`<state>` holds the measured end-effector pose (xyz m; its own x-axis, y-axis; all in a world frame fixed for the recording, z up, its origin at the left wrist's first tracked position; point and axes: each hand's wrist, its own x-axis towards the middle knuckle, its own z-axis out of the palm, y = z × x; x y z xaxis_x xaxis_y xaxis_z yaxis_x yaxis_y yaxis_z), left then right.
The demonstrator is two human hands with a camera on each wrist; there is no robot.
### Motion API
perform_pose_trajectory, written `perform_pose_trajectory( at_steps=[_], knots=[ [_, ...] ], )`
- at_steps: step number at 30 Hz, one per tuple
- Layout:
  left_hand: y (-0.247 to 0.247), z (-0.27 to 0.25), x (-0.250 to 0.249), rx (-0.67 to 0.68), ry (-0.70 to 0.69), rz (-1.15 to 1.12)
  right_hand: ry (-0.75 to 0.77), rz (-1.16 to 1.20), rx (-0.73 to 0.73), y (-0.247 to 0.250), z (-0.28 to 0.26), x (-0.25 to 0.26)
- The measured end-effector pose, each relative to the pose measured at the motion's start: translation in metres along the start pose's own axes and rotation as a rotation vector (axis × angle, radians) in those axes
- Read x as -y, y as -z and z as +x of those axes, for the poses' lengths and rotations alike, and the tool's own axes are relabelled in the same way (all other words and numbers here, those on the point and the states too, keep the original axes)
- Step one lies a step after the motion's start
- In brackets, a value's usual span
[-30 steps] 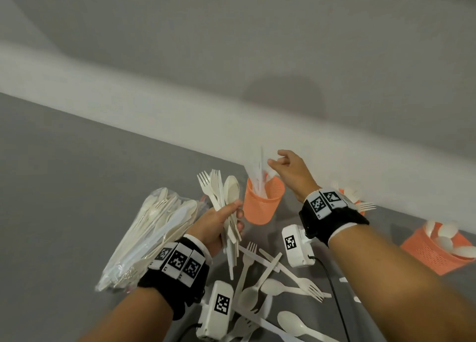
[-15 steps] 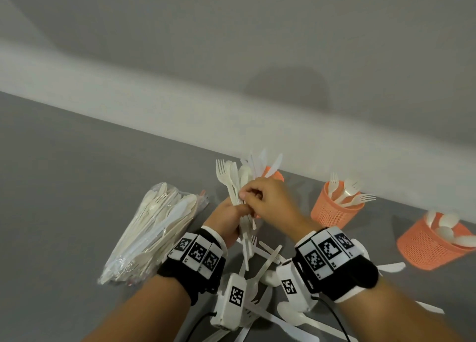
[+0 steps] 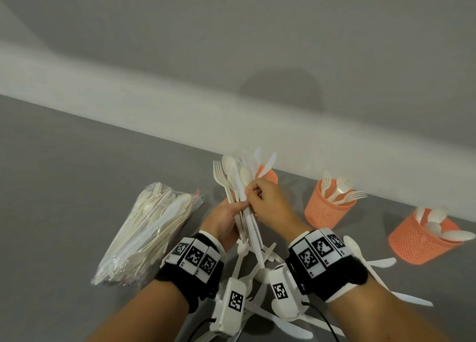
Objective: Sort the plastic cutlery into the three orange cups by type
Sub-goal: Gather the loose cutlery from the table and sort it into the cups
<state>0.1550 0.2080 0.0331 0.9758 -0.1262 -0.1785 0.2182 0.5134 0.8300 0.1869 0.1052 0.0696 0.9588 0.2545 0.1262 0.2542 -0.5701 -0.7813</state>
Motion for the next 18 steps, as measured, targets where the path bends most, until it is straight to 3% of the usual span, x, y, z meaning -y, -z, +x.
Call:
perform_pose_trajectory(
  at_steps=[9, 14, 18],
  knots=[
    [-0.007, 0.000, 0.002, 0.091, -0.043, 0.068, -0.101, 0.206, 0.038, 0.008, -0.007, -0.005],
    [-0.002, 0.001, 0.003, 0.088, -0.052, 0.045, -0.112, 0.210, 0.073, 0.003, -0.008, -0.009],
    [0.006, 0.002, 0.005, 0.085, -0.034, -0.018, -0.214, 0.431, 0.097, 0.007, -0.009, -0.008]
  ],
)
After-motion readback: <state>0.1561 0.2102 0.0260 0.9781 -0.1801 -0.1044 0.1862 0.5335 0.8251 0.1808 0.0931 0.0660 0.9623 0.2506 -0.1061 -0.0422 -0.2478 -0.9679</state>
